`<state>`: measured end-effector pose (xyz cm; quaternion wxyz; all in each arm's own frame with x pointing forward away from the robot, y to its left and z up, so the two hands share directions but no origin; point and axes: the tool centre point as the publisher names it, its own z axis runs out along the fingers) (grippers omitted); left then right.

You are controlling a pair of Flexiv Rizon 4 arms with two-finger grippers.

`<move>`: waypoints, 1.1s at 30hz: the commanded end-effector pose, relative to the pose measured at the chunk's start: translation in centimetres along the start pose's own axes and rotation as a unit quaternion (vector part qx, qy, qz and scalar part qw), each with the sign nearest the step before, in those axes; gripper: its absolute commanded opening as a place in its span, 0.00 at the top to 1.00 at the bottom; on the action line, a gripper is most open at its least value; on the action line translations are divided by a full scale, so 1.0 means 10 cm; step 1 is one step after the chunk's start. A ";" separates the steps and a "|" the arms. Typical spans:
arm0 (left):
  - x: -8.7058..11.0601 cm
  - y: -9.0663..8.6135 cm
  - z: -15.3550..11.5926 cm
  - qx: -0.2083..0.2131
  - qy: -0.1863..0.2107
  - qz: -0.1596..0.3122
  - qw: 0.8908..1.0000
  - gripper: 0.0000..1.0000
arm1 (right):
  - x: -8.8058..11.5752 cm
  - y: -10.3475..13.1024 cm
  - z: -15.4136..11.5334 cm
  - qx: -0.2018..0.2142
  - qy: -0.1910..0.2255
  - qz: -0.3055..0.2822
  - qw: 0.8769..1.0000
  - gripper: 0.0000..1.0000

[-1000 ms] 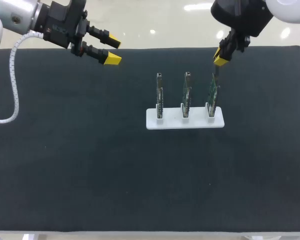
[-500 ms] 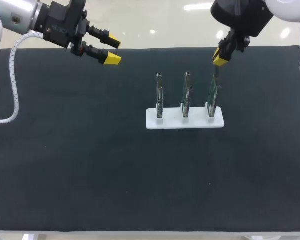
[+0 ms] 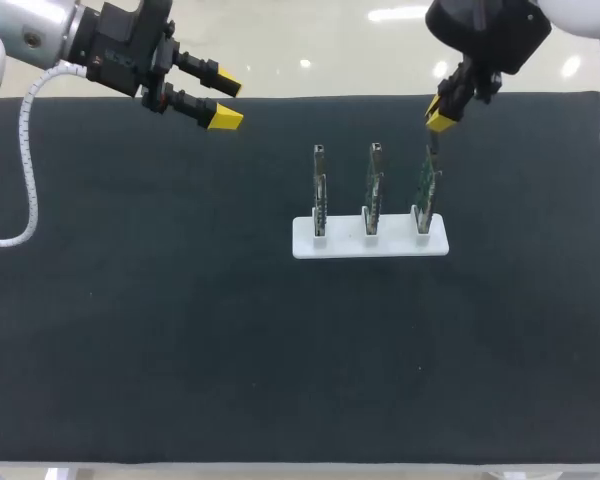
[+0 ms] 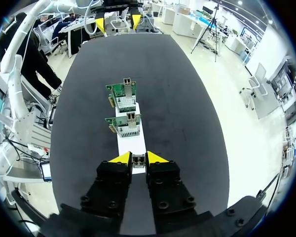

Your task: Pick up the optical module with the left hand, and insert it into the network port with the right hand.

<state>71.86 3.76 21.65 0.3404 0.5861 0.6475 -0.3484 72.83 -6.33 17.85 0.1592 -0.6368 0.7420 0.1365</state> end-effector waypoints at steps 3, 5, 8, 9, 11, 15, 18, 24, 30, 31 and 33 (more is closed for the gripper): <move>0.00 -0.01 0.00 -0.001 0.001 -0.001 1.000 0.00 | 0.01 0.01 0.01 0.004 -0.001 -0.002 1.000 1.00; 0.00 -0.01 0.00 -0.001 0.001 -0.001 1.000 0.00 | 0.01 0.01 0.01 0.003 -0.001 -0.002 1.000 1.00; 0.00 -0.01 0.00 -0.001 0.001 -0.001 1.000 0.00 | 0.00 0.02 0.02 0.002 -0.004 0.001 1.000 1.00; 0.00 -0.01 0.00 -0.001 0.001 -0.001 1.000 0.00 | 0.00 0.02 0.02 0.002 -0.004 0.000 1.000 1.00; 0.00 -0.01 0.00 -0.001 0.001 -0.001 1.000 0.00 | -0.01 0.03 0.02 0.003 -0.004 0.000 1.000 1.00; 0.00 -0.01 0.00 -0.001 0.001 -0.001 1.000 0.00 | -0.02 0.03 0.00 0.006 -0.005 0.001 1.000 1.00; 0.00 -0.01 0.00 -0.001 0.001 -0.001 1.000 0.00 | -0.03 0.03 -0.01 0.006 -0.007 0.002 1.000 1.00; 0.00 -0.01 0.00 -0.001 0.001 -0.001 1.000 0.00 | -0.02 0.04 -0.03 0.007 -0.012 0.007 1.000 1.00; 0.00 -0.01 0.00 -0.001 0.001 -0.001 1.000 0.00 | 0.02 0.04 0.00 0.002 -0.016 0.011 1.000 1.00; 0.00 -0.01 0.00 -0.001 0.001 -0.001 1.000 0.00 | 0.02 0.04 0.00 0.002 -0.016 0.011 1.000 1.00; 0.00 -0.01 0.00 -0.001 0.001 -0.001 1.000 0.00 | 0.02 0.04 0.00 0.001 -0.017 0.011 1.000 1.00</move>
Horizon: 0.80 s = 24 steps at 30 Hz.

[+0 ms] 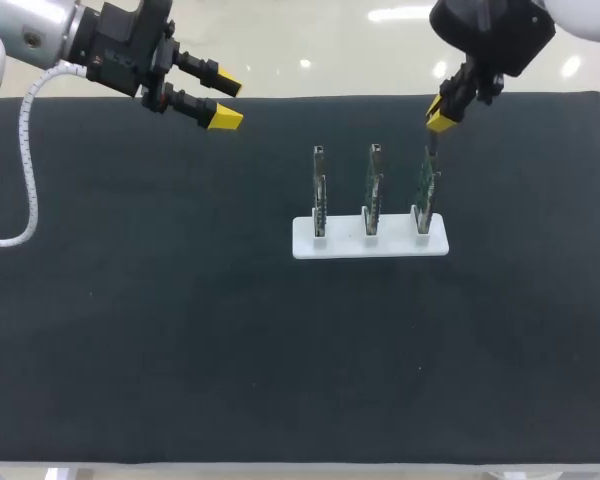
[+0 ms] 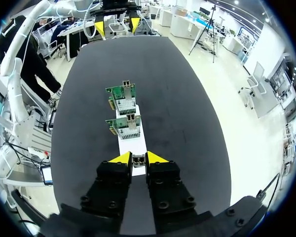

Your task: Pick up the optical module with the left hand, and insert it into the network port with the right hand.

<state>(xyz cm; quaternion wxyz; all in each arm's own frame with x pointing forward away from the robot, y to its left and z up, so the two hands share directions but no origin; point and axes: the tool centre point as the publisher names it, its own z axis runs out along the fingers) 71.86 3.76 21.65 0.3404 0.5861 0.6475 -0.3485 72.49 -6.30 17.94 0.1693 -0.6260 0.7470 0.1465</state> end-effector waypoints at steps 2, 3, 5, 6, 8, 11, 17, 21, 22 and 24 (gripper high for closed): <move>0.00 -0.01 0.00 -0.001 0.001 -0.001 1.000 0.00 | 0.03 0.01 0.03 -0.002 -0.008 0.002 1.000 1.00; 0.00 -0.01 0.00 -0.001 0.001 -0.001 1.000 0.00 | 0.04 0.01 0.04 -0.002 -0.009 0.003 1.000 1.00; 0.00 -0.01 0.00 -0.001 0.001 -0.001 1.000 0.00 | 0.04 0.01 0.04 -0.003 -0.013 0.004 1.000 1.00; 0.00 -0.01 0.00 -0.001 0.001 -0.001 1.000 0.00 | 0.04 0.01 0.04 -0.004 -0.014 0.004 1.000 1.00; 0.00 -0.01 0.00 -0.001 0.001 -0.001 1.000 0.00 | 0.03 0.01 0.05 -0.006 -0.016 0.006 1.000 1.00; 0.00 -0.01 0.00 -0.001 0.001 -0.001 1.000 0.00 | 0.03 0.00 0.05 -0.007 -0.018 0.010 1.000 1.00; 0.00 -0.01 0.00 -0.001 0.001 -0.001 1.000 0.00 | 0.04 0.00 0.02 0.005 -0.030 0.013 0.999 1.00; 0.00 -0.01 0.00 -0.001 0.001 -0.001 1.000 0.00 | 0.00 -0.02 -0.02 0.005 -0.026 0.012 1.000 1.00; 0.00 -0.01 0.00 -0.001 0.001 -0.001 1.000 0.00 | 0.00 -0.02 -0.02 0.006 -0.026 0.012 1.000 1.00; 0.00 -0.01 0.00 -0.001 0.001 -0.001 1.000 0.00 | 0.00 -0.02 -0.02 0.005 -0.027 0.014 1.000 1.00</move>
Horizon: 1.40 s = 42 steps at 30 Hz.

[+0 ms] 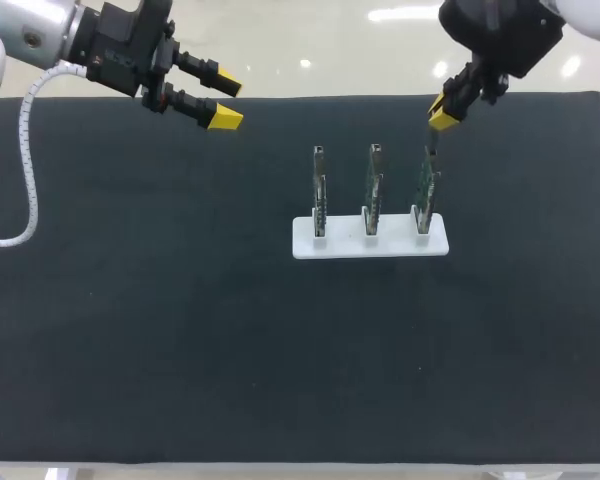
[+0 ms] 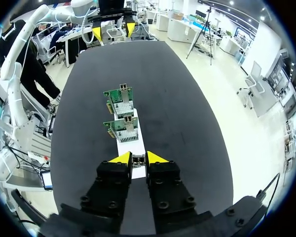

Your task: Pick up the optical module with the left hand, and insert it into the network port with the right hand.

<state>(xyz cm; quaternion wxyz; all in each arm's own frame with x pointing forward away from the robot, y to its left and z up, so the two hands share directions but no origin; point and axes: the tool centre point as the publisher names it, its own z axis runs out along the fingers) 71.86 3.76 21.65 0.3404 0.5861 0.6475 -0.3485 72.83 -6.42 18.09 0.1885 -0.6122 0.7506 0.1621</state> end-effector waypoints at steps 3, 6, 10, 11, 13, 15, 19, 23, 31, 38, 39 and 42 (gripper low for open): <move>0.00 -0.01 0.00 -0.001 0.001 -0.001 1.000 0.00 | 0.00 0.02 0.00 0.000 -0.001 0.005 1.000 1.00; 0.00 -0.01 0.00 -0.001 0.001 -0.001 1.000 0.00 | 0.00 0.02 0.00 -0.002 -0.003 0.007 1.000 1.00; 0.00 -0.01 0.00 -0.001 0.001 -0.001 1.000 0.00 | -0.01 0.03 0.01 -0.003 -0.005 0.008 1.000 1.00; 0.00 -0.01 0.00 -0.001 0.001 -0.001 1.000 0.00 | -0.02 0.03 0.01 -0.003 -0.006 0.008 1.000 1.00; 0.00 -0.01 0.00 -0.001 0.001 -0.001 1.000 0.00 | -0.02 0.04 0.02 -0.005 -0.006 0.011 1.000 1.00; 0.00 -0.01 0.00 -0.001 0.001 -0.001 1.000 0.00 | -0.02 0.04 0.03 -0.007 -0.006 0.014 1.000 1.00; 0.00 -0.01 0.00 -0.001 0.001 -0.001 1.000 0.00 | 0.00 0.03 0.04 -0.011 -0.003 0.020 1.000 1.00; 0.00 -0.01 0.00 -0.001 0.001 -0.001 1.000 0.00 | 0.02 0.03 0.04 -0.010 -0.001 0.022 1.000 1.00; 0.00 -0.01 0.00 -0.001 0.001 -0.001 1.000 0.00 | 0.00 0.01 -0.03 -0.004 0.003 0.020 1.000 1.00; 0.00 -0.01 0.00 -0.001 0.001 -0.001 1.000 0.00 | 0.02 0.01 -0.02 -0.006 0.002 0.022 1.000 1.00; 0.00 -0.01 0.00 -0.001 0.001 -0.001 1.000 0.00 | 0.02 0.01 -0.01 -0.006 0.002 0.023 1.000 1.00; 0.00 -0.01 0.00 -0.001 0.001 -0.001 1.000 0.00 | 0.03 0.00 0.01 -0.009 0.003 0.026 1.000 1.00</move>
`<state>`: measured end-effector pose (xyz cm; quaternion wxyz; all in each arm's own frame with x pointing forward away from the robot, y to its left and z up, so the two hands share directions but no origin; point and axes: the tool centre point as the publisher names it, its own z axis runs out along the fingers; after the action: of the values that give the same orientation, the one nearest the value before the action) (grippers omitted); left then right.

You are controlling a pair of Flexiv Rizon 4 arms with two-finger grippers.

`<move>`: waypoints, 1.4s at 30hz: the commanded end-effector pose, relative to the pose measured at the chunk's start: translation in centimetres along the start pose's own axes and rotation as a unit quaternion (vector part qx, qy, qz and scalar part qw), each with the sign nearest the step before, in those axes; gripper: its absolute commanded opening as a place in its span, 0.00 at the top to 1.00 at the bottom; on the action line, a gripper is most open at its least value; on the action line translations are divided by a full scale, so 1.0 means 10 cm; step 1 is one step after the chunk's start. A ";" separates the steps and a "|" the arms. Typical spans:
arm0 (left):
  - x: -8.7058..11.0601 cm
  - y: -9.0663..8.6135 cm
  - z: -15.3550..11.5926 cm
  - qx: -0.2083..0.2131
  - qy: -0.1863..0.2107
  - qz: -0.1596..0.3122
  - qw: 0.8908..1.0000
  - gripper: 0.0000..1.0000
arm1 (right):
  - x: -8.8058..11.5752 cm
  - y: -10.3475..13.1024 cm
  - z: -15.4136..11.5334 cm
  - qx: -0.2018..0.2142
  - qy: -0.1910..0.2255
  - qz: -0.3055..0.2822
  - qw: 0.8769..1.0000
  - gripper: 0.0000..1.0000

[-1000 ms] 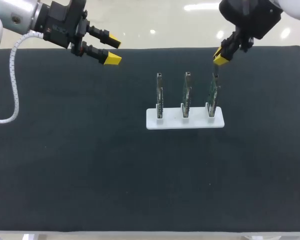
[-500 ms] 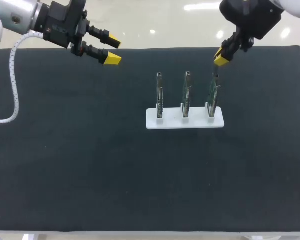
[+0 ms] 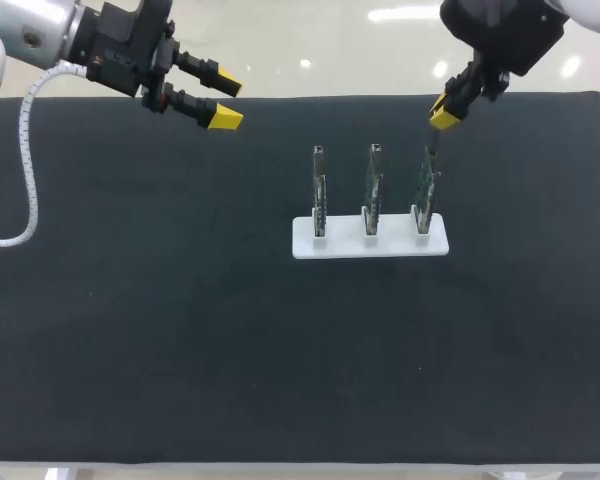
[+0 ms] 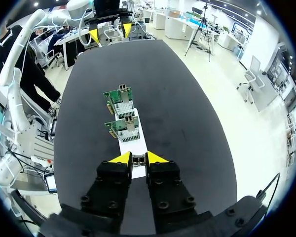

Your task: Pick up the optical module with the left hand, and insert it into the network port with the right hand.

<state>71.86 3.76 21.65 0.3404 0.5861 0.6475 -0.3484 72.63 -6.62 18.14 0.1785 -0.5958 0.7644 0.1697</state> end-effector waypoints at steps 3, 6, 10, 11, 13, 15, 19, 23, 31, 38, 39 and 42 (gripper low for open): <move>0.00 -0.01 0.00 -0.001 0.001 -0.001 1.000 0.00 | 0.02 -0.01 0.05 -0.004 -0.001 0.004 1.000 1.00; 0.00 -0.01 0.00 -0.001 0.001 -0.001 1.000 0.00 | 0.03 -0.01 0.07 -0.007 -0.002 0.005 1.000 1.00; 0.00 -0.01 0.00 -0.001 0.001 -0.001 1.000 0.00 | 0.02 -0.01 0.06 -0.007 -0.002 0.005 1.000 1.00; 0.00 -0.01 0.00 -0.001 0.001 -0.001 1.000 0.00 | 0.02 -0.01 0.05 -0.006 -0.002 0.006 1.000 1.00; 0.00 -0.01 0.00 -0.001 0.001 -0.001 1.000 0.00 | 0.00 -0.01 0.02 -0.003 -0.002 0.005 1.000 1.00; 0.00 -0.01 0.00 -0.001 0.001 -0.001 1.000 0.00 | -0.02 -0.01 0.01 -0.001 -0.001 0.003 1.000 1.00; 0.00 -0.01 0.00 -0.001 0.001 -0.001 1.000 0.00 | -0.03 -0.01 0.01 0.000 -0.001 0.002 1.000 1.00; 0.00 -0.01 0.00 -0.001 0.001 -0.001 1.000 0.00 | -0.03 -0.01 0.01 0.000 -0.001 0.001 1.000 1.00; 0.00 -0.01 0.00 -0.001 0.001 -0.001 1.000 0.00 | 0.01 0.00 0.08 -0.009 -0.001 0.010 1.000 1.00; 0.00 -0.01 0.00 -0.001 0.001 -0.001 1.000 0.00 | 0.03 0.00 0.07 -0.008 0.000 0.013 1.000 1.00; 0.00 -0.01 0.00 -0.001 0.001 -0.001 1.000 0.00 | 0.03 -0.01 0.07 -0.007 0.001 0.014 1.000 1.00; 0.00 -0.01 0.00 -0.001 0.001 -0.001 1.000 0.00 | 0.04 -0.01 0.06 -0.006 0.001 0.016 1.000 1.00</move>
<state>71.86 3.76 21.65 0.3404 0.5861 0.6475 -0.3484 72.63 -6.70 17.82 0.1715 -0.5852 0.7726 0.1766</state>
